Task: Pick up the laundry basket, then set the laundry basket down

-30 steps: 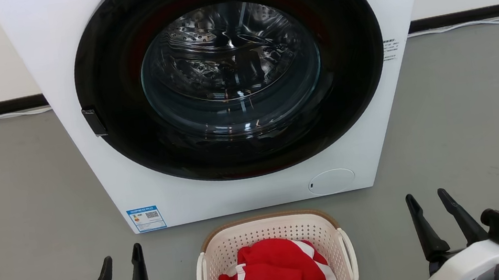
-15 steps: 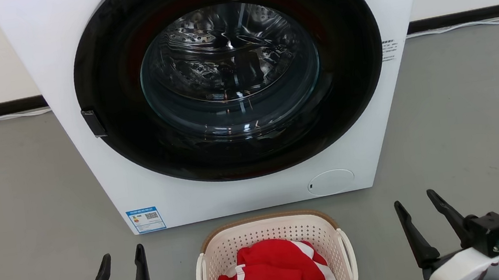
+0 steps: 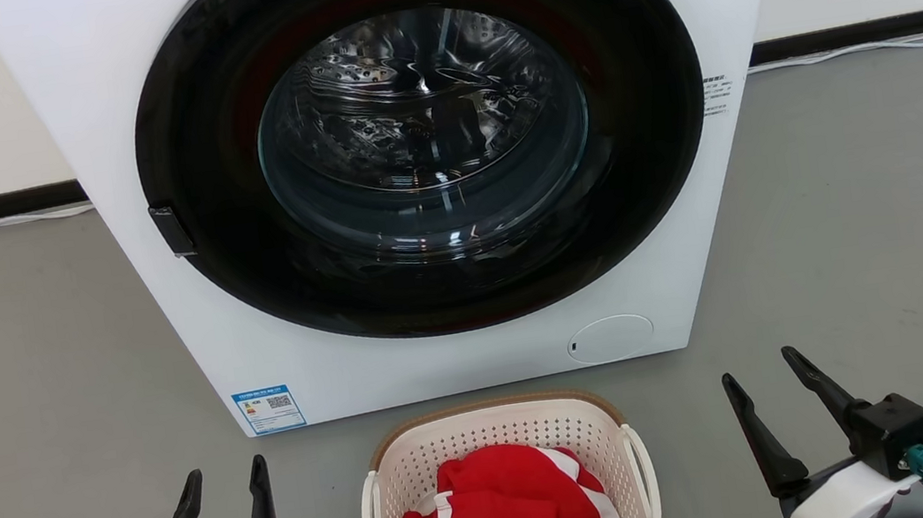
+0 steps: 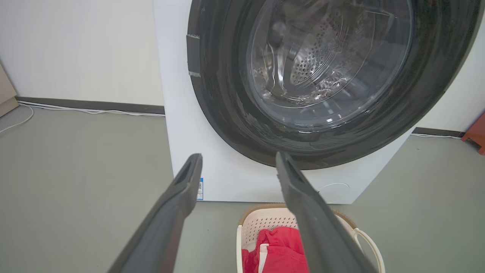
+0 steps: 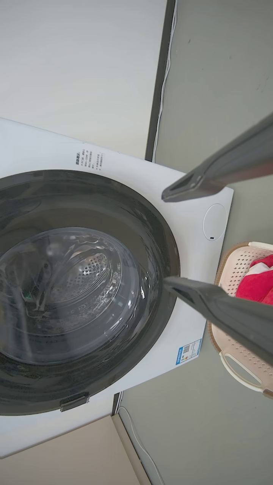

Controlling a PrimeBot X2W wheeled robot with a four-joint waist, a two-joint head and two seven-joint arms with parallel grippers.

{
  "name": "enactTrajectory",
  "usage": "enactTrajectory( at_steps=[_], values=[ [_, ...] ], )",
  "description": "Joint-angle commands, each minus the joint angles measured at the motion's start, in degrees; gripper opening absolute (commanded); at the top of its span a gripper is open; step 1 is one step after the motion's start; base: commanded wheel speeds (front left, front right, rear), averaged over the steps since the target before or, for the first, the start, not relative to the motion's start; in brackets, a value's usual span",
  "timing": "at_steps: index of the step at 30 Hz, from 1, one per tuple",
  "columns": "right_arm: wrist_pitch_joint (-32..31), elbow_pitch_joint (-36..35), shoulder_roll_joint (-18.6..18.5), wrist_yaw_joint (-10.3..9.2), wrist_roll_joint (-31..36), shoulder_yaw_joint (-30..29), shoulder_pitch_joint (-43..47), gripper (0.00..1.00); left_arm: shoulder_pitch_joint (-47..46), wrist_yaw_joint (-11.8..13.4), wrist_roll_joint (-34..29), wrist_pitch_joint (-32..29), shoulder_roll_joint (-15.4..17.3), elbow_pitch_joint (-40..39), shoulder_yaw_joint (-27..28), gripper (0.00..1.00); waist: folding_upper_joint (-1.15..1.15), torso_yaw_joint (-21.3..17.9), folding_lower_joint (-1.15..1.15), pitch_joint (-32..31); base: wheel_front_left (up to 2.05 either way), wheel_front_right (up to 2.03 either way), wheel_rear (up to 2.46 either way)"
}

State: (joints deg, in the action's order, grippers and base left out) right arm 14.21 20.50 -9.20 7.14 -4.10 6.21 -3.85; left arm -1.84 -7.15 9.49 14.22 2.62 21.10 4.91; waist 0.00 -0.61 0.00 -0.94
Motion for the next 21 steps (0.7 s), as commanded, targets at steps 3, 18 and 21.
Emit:
enactTrajectory(
  at_steps=[3,18,21],
  values=[
    [0.8,-1.2,-0.4,0.35,0.2,1.2,-1.4,1.0,-3.2,-0.3,-0.5,0.8,0.9,-1.1,1.8,1.0,0.0,-0.1,0.0,0.1,0.0,0.0,0.0],
    [0.8,-0.8,0.2,0.35,-0.2,1.1,-1.5,1.0,-3.6,-0.3,-0.2,0.8,1.1,-0.6,1.6,1.0,0.0,-0.2,0.0,0.4,0.0,0.0,0.0],
    [0.8,-0.6,0.4,0.35,-0.3,1.1,-1.6,1.0,-3.8,-0.3,-0.2,0.8,1.1,-0.6,1.5,1.0,0.0,-0.1,0.0,0.6,0.0,0.0,0.0]
  ],
)
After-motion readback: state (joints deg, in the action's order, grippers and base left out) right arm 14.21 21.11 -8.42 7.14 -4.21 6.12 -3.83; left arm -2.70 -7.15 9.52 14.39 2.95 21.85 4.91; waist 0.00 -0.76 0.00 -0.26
